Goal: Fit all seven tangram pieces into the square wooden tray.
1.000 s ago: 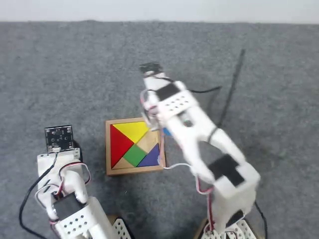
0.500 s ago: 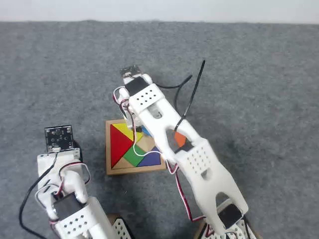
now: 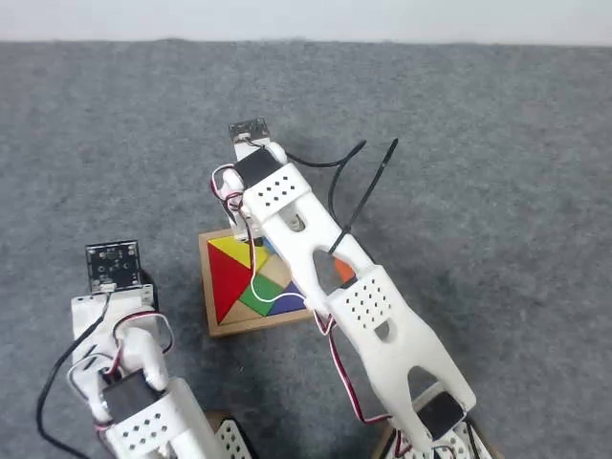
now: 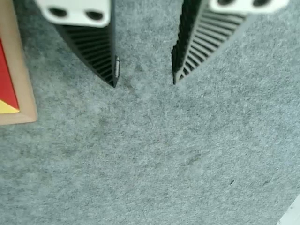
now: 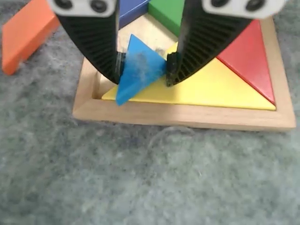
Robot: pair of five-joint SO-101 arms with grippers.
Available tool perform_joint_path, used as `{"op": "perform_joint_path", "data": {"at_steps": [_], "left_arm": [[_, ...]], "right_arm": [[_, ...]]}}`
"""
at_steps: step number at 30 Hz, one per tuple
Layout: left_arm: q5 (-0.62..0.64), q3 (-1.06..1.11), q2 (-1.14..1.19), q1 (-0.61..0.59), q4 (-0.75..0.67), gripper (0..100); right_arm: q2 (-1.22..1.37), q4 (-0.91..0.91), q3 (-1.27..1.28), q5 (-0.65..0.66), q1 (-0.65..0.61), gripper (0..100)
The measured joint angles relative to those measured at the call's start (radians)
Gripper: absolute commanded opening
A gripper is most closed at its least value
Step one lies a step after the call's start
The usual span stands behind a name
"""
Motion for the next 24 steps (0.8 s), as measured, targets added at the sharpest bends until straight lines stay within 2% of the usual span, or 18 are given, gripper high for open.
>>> {"op": "perform_joint_path", "data": {"at_steps": [8,17,24], "left_arm": [[0.000,0.000,0.000,0.000,0.000,18],[0.000,0.000,0.000,0.000,0.000,18],[0.000,0.000,0.000,0.000,0.000,18]], "right_arm": [[-0.176,0.000,0.284,-0.006,-0.008,9.5],[-0.192,0.000,0.322,-0.075,-0.017,9.7],[-0.190,-0.014,0.324,-0.114,-0.044,24.6]]}}
